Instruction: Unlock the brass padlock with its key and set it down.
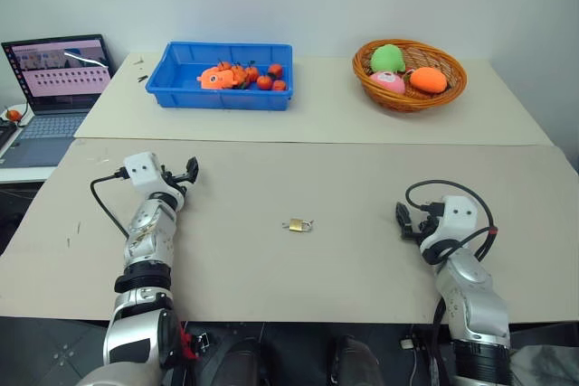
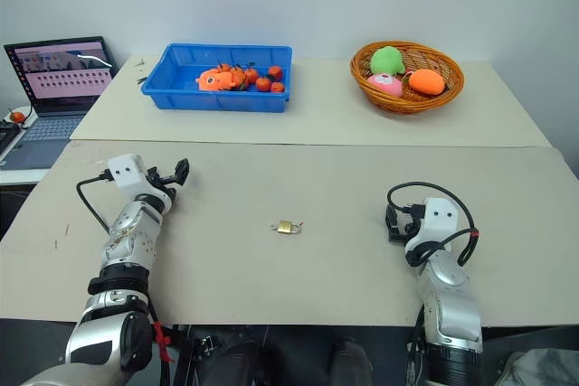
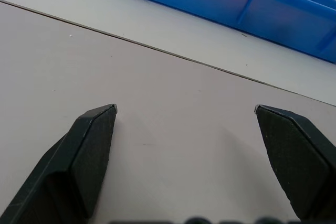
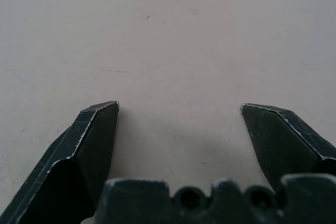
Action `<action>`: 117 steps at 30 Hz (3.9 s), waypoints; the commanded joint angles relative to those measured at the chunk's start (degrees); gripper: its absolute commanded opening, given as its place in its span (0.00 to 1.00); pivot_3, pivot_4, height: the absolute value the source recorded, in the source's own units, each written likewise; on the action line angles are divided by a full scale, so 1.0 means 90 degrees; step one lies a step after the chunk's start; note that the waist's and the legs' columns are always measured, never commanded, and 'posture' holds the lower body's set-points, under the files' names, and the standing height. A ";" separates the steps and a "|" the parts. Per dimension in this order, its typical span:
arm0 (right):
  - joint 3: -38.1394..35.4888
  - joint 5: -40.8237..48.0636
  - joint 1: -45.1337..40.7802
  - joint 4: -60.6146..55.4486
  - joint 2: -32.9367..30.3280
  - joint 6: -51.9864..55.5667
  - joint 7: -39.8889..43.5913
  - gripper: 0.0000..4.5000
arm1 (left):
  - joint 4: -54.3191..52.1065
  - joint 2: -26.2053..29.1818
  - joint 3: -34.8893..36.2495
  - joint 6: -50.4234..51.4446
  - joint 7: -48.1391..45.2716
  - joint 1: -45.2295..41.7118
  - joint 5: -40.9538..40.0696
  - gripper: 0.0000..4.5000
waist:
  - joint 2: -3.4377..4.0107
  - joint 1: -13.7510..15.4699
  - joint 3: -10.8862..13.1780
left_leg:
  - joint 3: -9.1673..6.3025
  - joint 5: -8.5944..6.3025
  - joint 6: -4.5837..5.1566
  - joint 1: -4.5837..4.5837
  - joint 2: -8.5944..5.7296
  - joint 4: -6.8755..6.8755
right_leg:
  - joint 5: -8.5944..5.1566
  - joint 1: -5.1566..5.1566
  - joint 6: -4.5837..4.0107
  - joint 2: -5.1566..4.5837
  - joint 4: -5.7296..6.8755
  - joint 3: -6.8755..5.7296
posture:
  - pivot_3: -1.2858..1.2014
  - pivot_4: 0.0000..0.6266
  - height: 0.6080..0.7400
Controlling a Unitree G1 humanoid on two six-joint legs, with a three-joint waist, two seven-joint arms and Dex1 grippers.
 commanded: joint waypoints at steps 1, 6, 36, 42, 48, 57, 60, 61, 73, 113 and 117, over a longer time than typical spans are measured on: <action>-0.0025 -0.0020 -0.0023 0.0007 -0.0059 -0.0167 0.0014 0.98 | 0.0084 -0.0021 -0.0117 -0.0104 -0.0084 -0.0081 0.0082 1.00 | 0.0000 0.0000 0.0000 | 0.0000 0.0000 0.0000 0.0000 0.0000 0.0000 | 0.0000 0.0000 0.0000 0.0000 0.0000 0.0000 | 0.52 0.24 0.64; 0.0045 -0.0136 0.0058 0.0104 -0.0290 -0.0147 0.0103 0.98 | 0.0061 -0.0075 -0.0276 -0.0130 -0.0401 0.0047 0.0120 1.00 | 0.0000 0.0009 0.0000 | -0.0001 0.0000 0.0001 0.0001 -0.0001 0.0000 | 0.0000 0.0005 0.0000 -0.0001 -0.0001 -0.0001 | 0.52 0.24 0.64; 0.3207 0.1705 -0.2085 -0.1375 -0.3324 0.0336 0.7042 0.98 | -0.5630 0.3178 -0.2515 0.4620 -0.6242 0.1600 -0.2292 1.00 | -0.0027 0.0003 0.0038 | -0.0004 0.0003 -0.0006 -0.0022 0.0010 -0.0005 | 0.0003 -0.0020 -0.0010 0.0011 -0.0053 0.0001 | 0.52 0.24 0.64; 0.3818 0.0814 -0.3004 0.0336 -0.2621 -0.0387 0.7218 0.98 | -0.5338 0.3302 -0.2511 0.3782 -0.6319 0.1731 -0.1705 1.00 | -0.0033 0.0044 0.0043 | -0.0004 0.0003 -0.0006 -0.0036 0.0006 -0.0006 | 0.0004 -0.0027 -0.0010 0.0010 -0.0059 -0.0010 | 0.52 0.24 0.64; 0.4081 0.0279 -0.3447 0.1152 -0.2027 -0.0763 0.7182 0.98 | -0.5199 0.3335 -0.2593 0.3467 -0.6439 0.1815 -0.1402 1.00 | -0.0034 0.0029 0.0044 | 0.0001 0.0005 -0.0009 -0.0035 0.0007 -0.0006 | 0.0003 -0.0028 -0.0010 0.0012 -0.0058 -0.0014 | 0.52 0.24 0.64; 0.3839 -0.0352 -0.3922 0.3009 -0.1402 -0.1484 0.6662 0.98 | -0.5652 0.2965 -0.2710 0.3550 -0.6015 0.1872 -0.1378 1.00 | -0.0033 -0.0007 0.0044 | 0.0001 0.0007 -0.0013 -0.0032 0.0006 -0.0006 | 0.0004 -0.0025 -0.0009 0.0012 -0.0054 -0.0013 | 0.52 0.24 0.64; 0.3773 -0.0425 -0.4079 0.3380 -0.1258 -0.1640 0.6572 0.98 | -0.5838 0.2820 -0.2775 0.3587 -0.5827 0.1903 -0.1390 1.00 | -0.0033 -0.0021 0.0045 | 0.0002 0.0007 -0.0013 -0.0033 0.0006 -0.0006 | 0.0004 -0.0026 -0.0009 0.0013 -0.0054 -0.0013 | 0.52 0.24 0.64; 0.3774 -0.0439 -0.4102 0.3445 -0.1215 -0.1683 0.6556 0.98 | -0.5846 0.2780 -0.2782 0.3603 -0.5779 0.1890 -0.1396 1.00 | -0.0033 -0.0024 0.0045 | 0.0002 0.0007 -0.0013 -0.0033 0.0006 -0.0006 | 0.0004 -0.0026 -0.0010 0.0013 -0.0054 -0.0014 | 0.52 0.24 0.64; 0.3910 -0.0597 -0.3391 0.3008 -0.1044 -0.1697 0.6478 0.98 | -0.5800 0.2817 -0.2714 0.3469 -0.5747 0.1845 -0.1300 1.00 | -0.0032 -0.0030 0.0044 | 0.0000 0.0009 -0.0017 -0.0023 0.0008 -0.0006 | 0.0004 -0.0018 -0.0010 0.0015 -0.0051 -0.0013 | 0.52 0.24 0.64; 0.3759 -0.0923 -0.3009 0.2332 -0.1137 -0.1608 0.5917 0.20 | -0.5339 0.2577 -0.2828 0.3274 -0.5800 0.1478 -0.1045 1.00 | -0.0032 -0.0025 0.0044 | -0.0001 0.0009 -0.0018 0.0002 0.0008 -0.0007 | 0.0004 0.0005 -0.0010 0.0015 -0.0051 -0.0012 | 0.52 0.24 0.64; 0.3520 -0.0920 -0.2725 0.1094 -0.1595 -0.1375 0.5808 0.20 | -0.5326 0.2505 -0.2830 0.3279 -0.5740 0.1465 -0.1063 1.00 | -0.0030 0.0024 0.0045 | -0.0006 0.0009 -0.0018 -0.0011 0.0006 -0.0007 | 0.0003 0.0000 -0.0009 0.0012 -0.0055 -0.0015 | 0.52 0.24 0.64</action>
